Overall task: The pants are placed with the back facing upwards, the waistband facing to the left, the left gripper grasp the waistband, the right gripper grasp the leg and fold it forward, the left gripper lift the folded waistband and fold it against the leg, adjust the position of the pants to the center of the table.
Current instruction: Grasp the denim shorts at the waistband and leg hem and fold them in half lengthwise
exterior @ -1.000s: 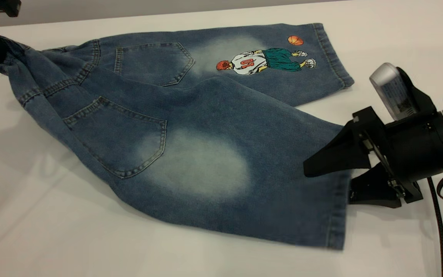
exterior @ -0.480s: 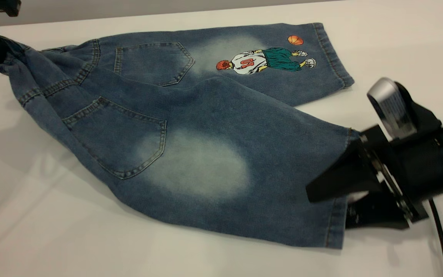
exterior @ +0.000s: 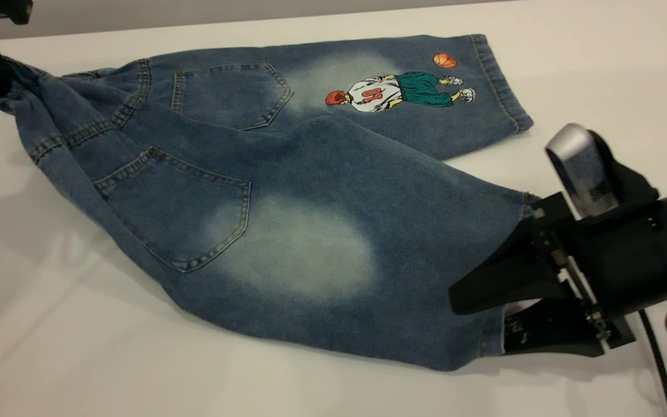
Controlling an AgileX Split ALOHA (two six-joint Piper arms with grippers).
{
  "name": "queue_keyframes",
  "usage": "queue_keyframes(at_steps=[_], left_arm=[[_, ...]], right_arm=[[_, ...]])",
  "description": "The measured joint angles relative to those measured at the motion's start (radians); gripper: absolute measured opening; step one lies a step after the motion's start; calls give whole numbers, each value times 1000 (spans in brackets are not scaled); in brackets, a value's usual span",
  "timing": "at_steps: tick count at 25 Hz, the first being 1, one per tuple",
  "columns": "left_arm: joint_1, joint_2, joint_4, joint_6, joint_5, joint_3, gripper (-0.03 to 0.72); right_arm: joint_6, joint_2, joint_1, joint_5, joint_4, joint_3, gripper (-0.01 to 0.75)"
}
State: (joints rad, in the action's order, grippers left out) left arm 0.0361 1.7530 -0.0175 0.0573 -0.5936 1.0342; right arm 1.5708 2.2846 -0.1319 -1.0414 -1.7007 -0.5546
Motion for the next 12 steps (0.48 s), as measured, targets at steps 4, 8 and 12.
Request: queue_keyframes(at_steps=[4, 8, 12], left_arm=[[0, 0, 1, 0, 0, 0, 78], [0, 0, 1, 0, 2, 0, 78], [0, 0, 1, 0, 2, 0, 78]], right_arm=[[0, 0, -12, 6, -8, 0, 412], [-1, 0, -11, 71, -3, 0, 274], [-1, 0, -11, 75, 0, 0, 68]])
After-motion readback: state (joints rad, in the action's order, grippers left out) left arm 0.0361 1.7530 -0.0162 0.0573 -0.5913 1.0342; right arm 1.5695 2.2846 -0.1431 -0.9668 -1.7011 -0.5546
